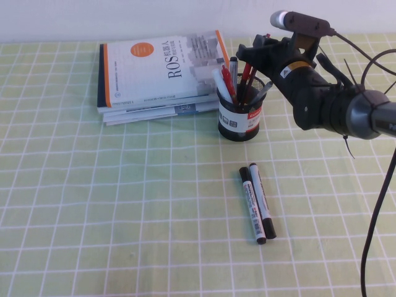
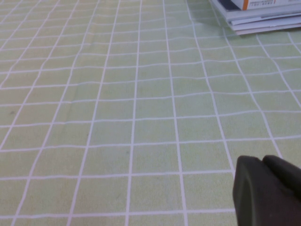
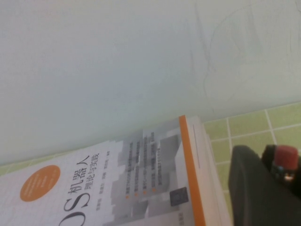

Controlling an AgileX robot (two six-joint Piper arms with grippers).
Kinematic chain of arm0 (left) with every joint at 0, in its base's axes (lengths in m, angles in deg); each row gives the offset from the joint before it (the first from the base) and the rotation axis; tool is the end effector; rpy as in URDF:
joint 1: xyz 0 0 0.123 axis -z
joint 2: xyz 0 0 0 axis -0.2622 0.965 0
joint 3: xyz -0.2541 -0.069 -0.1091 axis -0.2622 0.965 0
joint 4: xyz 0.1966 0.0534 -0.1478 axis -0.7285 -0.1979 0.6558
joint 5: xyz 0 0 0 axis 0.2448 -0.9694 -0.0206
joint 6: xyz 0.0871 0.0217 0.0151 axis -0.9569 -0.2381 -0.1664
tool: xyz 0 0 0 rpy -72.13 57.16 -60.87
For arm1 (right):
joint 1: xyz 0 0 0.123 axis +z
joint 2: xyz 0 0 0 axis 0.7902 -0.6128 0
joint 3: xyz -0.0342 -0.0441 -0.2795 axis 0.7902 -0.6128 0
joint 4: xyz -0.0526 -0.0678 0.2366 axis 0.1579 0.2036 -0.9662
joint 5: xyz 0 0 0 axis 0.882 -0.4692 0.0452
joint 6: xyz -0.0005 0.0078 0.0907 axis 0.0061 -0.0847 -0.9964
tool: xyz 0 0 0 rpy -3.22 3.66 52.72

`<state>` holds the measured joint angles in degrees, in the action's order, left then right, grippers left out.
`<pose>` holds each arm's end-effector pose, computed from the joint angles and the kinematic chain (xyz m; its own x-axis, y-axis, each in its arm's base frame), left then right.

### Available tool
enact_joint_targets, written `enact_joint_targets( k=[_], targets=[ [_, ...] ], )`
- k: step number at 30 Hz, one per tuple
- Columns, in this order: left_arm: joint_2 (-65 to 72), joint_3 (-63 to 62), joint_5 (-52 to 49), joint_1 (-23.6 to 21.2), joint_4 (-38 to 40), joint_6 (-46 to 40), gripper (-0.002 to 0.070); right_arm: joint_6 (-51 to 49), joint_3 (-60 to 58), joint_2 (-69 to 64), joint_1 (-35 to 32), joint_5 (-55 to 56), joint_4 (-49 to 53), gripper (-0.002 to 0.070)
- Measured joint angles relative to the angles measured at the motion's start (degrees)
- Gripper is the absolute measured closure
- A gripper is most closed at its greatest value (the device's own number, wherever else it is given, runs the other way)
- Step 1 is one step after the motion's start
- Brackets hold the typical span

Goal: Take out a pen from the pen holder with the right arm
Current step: 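Take a marker out of the pen holder and lay it on the table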

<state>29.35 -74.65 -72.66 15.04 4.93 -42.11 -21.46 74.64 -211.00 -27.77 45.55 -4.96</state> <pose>0.0520 -0.0018 0.1700 -0.3008 0.1077 -0.9476 0.0512 0.9940 0.0967 0.4661 0.2001 0.2130 -0.2119 0.3805 -0.9002 -0.2361 0.8739 0.4249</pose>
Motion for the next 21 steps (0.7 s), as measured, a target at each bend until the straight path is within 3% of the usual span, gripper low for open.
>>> enact_joint_targets(
  k=[21],
  targets=[
    [0.0, 0.0, 0.0, 0.0, 0.0, 0.0, 0.0680, 5.4, 0.1, 11.0, 0.0, -8.3, 3.6, 0.0676]
  ],
)
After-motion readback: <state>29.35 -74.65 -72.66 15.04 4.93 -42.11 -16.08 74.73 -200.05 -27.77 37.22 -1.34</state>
